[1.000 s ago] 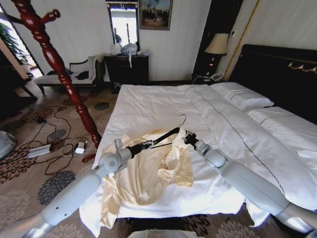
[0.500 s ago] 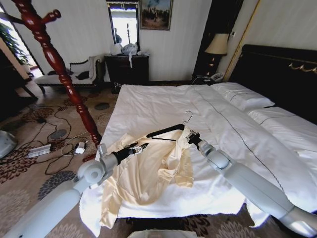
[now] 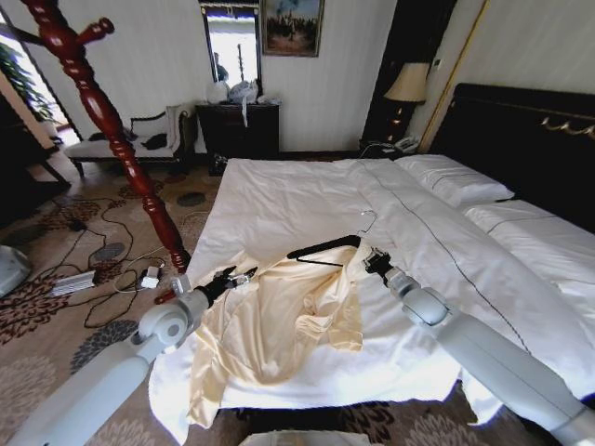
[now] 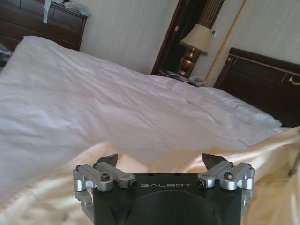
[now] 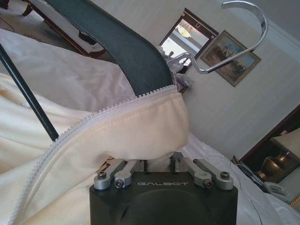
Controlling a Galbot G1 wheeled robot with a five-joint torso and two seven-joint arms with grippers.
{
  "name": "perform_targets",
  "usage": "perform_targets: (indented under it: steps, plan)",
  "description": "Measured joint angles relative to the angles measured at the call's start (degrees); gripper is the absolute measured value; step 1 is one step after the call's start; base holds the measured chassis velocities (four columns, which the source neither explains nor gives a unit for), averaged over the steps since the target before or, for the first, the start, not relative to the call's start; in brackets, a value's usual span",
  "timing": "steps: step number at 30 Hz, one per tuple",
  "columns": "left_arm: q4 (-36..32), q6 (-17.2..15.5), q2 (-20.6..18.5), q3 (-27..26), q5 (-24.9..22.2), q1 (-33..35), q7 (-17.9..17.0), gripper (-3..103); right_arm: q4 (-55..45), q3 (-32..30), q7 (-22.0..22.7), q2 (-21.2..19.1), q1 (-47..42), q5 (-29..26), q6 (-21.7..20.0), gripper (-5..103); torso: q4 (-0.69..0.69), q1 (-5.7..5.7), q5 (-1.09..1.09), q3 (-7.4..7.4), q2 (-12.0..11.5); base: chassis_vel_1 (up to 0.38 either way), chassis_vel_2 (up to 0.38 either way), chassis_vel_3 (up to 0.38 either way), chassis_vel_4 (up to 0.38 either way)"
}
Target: Pick up the clothes from the bed and hang them on the clothes hanger.
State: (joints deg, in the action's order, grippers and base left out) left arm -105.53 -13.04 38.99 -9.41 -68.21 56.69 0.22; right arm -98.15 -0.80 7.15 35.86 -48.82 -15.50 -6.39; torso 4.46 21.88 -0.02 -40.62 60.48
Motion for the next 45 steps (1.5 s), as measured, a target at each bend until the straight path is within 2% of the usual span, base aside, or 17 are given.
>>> perform_targets:
  steps: [1, 3, 5, 6, 7, 10, 12, 14, 16, 18, 21, 24, 29, 38, 40, 41, 45]
  plan:
    - [0.0, 0.0, 0.0, 0.0, 0.0, 0.0, 0.0, 100, 0.0, 0.0, 0.0, 0.0, 0.0, 0.0, 0.0, 22, 0.0, 0.0, 0.0, 0.0, 0.0, 0.0, 0.0, 0.0, 0.0]
    - [3.0, 0.0, -1.5, 1.4, 2.3, -1.3, 2.9, 100, 0.0, 0.0, 0.0, 0.1, 0.0, 0.0, 0.0, 22, 0.01, 0.0, 0.01, 0.0, 0.0, 0.0, 0.0, 0.0, 0.0]
    - [5.2, 0.7, -3.2, 3.3, 7.9, -2.0, 5.7, 100, 0.1, 0.7, 0.1, 0.6, 0.8, -0.1, 0.0, 22, 0.03, 0.0, 0.03, 0.0, 0.0, 0.0, 0.0, 0.0, 0.0]
    - [5.2, 0.7, -3.2, 3.3, 7.9, -2.0, 5.7, 100, 0.1, 0.7, 0.1, 0.6, 0.8, -0.1, 0.0, 22, 0.03, 0.0, 0.03, 0.0, 0.0, 0.0, 0.0, 0.0, 0.0]
    - [6.0, 1.3, -3.5, 4.2, 11.0, -2.1, 6.0, 100, 0.3, 1.1, 0.0, 1.0, 1.3, -0.1, 0.0, 22, 0.01, 0.0, 0.03, 0.0, 0.0, 0.0, 0.0, 0.0, 0.0]
    - [7.1, 3.0, -2.6, 6.2, 17.6, -2.1, 5.6, 100, 0.7, 2.4, -0.1, 2.1, 2.2, -0.2, 0.0, 22, -0.03, 0.0, 0.01, 0.0, 0.0, 0.0, 0.0, 0.0, 0.0]
    - [7.4, 3.5, -1.8, 6.7, 19.1, -2.1, 5.4, 100, 0.9, 2.8, -0.1, 2.4, 2.4, -0.2, 0.1, 22, -0.02, 0.0, 0.02, 0.0, 0.0, 0.0, 0.0, 0.0, 0.0]
    - [8.6, 4.9, 0.5, 8.2, 22.6, -2.6, 4.5, 100, 1.0, 3.2, -0.2, 2.6, 2.5, -0.4, 0.1, 22, 0.01, 0.0, 0.02, 0.0, 0.0, 0.0, 0.0, 0.0, 0.0]
    - [9.1, 5.5, 1.3, 8.7, 23.6, -2.9, 4.2, 103, 1.0, 3.3, -0.3, 2.7, 2.5, -0.4, 0.1, 22, 0.02, 0.0, 0.02, 0.0, 0.0, 0.0, 0.0, 0.0, 0.0]
    - [10.4, 6.2, 2.7, 9.7, 25.3, -3.7, 3.7, 98, 1.1, 3.3, -0.3, 2.7, 2.5, -0.5, 0.1, 22, 0.03, 0.01, 0.01, 0.0, 0.0, 0.0, 0.0, 0.0, 0.0]
    - [11.2, 6.8, 3.6, 10.2, 27.5, -4.1, 3.5, 98, 1.5, 3.9, -0.4, 2.9, 3.1, -0.5, 0.2, 22, 0.03, 0.01, 0.01, 0.0, 0.0, 0.0, 0.0, 0.0, 0.0]
    - [12.2, 7.1, 4.7, 11.6, 30.1, -5.6, 3.0, 93, 1.8, 5.0, -0.5, 3.7, 4.2, -0.6, 0.2, 22, -0.02, 0.01, 0.02, 0.0, 0.0, 0.0, 0.0, 0.0, 0.0]
    - [13.5, 7.7, 5.6, 13.4, 31.0, -8.1, 2.5, 88, 2.0, 5.4, -0.6, 4.2, 4.6, -0.6, 0.3, 22, -0.01, 0.01, 0.03, 0.0, 0.0, 0.0, 0.0, 0.0, 0.0]
    - [17.5, 7.9, 9.0, 19.7, 30.2, -14.8, 1.9, 62, 2.3, 5.4, -0.8, 4.3, 4.9, -0.9, 0.4, 22, 0.01, 0.01, 0.02, 0.0, 0.0, 0.0, 0.0, 0.0, 0.0]
    - [17.4, 7.7, 9.2, 20.3, 30.0, -15.1, 1.8, 62, 2.3, 5.4, -0.8, 4.3, 5.1, -1.0, 0.4, 22, 0.02, 0.01, 0.02, 0.0, 0.0, 0.0, 0.0, 0.0, 0.0]
    - [17.3, 7.3, 9.2, 20.9, 29.7, -15.3, 1.7, 59, 2.3, 5.4, -0.8, 4.3, 5.3, -1.1, 0.4, 22, 0.01, 0.01, 0.02, 0.0, 0.0, 0.0, 0.0, 0.0, 0.0]
    - [16.8, 6.4, 8.4, 21.6, 29.3, -15.1, 1.6, 62, 2.3, 5.4, -0.8, 4.3, 5.6, -1.4, 0.4, 22, 0.01, 0.01, 0.02, 0.0, 0.0, 0.0, 0.0, 0.0, 0.0]
